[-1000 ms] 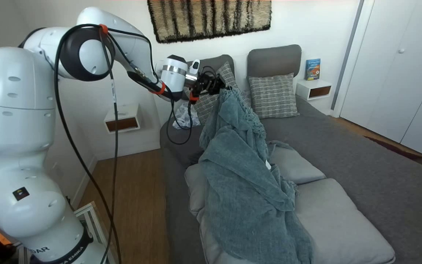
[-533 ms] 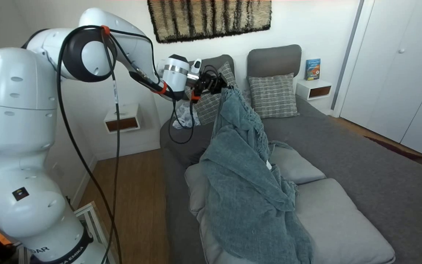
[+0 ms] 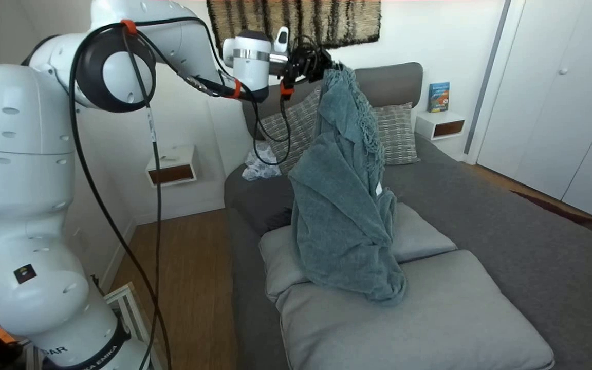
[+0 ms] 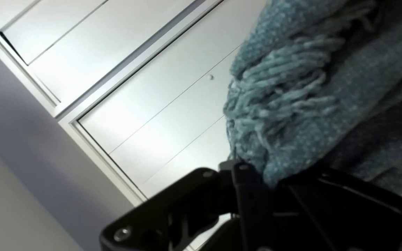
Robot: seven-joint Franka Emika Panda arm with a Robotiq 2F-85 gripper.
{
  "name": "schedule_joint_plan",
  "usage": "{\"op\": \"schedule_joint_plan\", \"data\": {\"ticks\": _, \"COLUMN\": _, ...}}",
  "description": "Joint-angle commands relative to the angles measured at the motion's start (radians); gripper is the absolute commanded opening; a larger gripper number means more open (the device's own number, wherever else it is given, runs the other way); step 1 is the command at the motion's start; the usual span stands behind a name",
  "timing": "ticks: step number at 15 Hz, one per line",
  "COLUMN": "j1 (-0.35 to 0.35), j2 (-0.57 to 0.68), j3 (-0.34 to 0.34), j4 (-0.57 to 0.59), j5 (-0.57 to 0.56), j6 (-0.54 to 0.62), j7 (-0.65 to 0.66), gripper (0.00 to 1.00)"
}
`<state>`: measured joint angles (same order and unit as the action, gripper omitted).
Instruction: Fold the fleece once
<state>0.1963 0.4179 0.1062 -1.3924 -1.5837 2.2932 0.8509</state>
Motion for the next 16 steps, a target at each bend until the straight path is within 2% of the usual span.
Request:
{"op": "schedule_joint_plan", "data": {"ticks": 1, "j1": 0.003, "j2": 0.009, "j3": 0.000, "j4": 0.182, "j5": -0.003, "j6": 0.048, "j7": -0.058, "gripper": 0.02}}
{"op": "schedule_joint_plan", "data": {"ticks": 3, "j1": -0.008, "j2": 0.018, "j3": 0.011, "j4": 0.173, "j5": 0.068, "j6": 0.080, "j7": -0.155, "gripper": 0.02}}
{"op": "schedule_joint_plan", "data": {"ticks": 8, "j1": -0.048, "j2": 0.005, "j3": 0.039, "j4": -0.087, "j5": 0.259, "j6": 0.116, "j7": -0.224, "gripper": 0.02}}
{"op": "schedule_joint_plan", "data": {"ticks": 9, "j1": -0.031, "j2": 0.001, "j3": 0.006, "j4": -0.142, "j5": 0.279, "j6": 0.101, "j7": -0.221, "gripper": 0.02}}
{"op": "schedule_joint_plan", "data": {"ticks": 13, "j1": -0.051, "j2": -0.007, "j3": -0.037, "j4": -0.322, "j5": 0.325, "j6": 0.038, "j7": -0.217, "gripper": 0.02}}
{"op": "schedule_joint_plan", "data": {"ticks": 16, "j1": -0.073, "j2": -0.015, "j3": -0.078, "j4": -0.420, "j5": 0.298, "j6": -0.007, "j7": -0.187, "gripper": 0.02}}
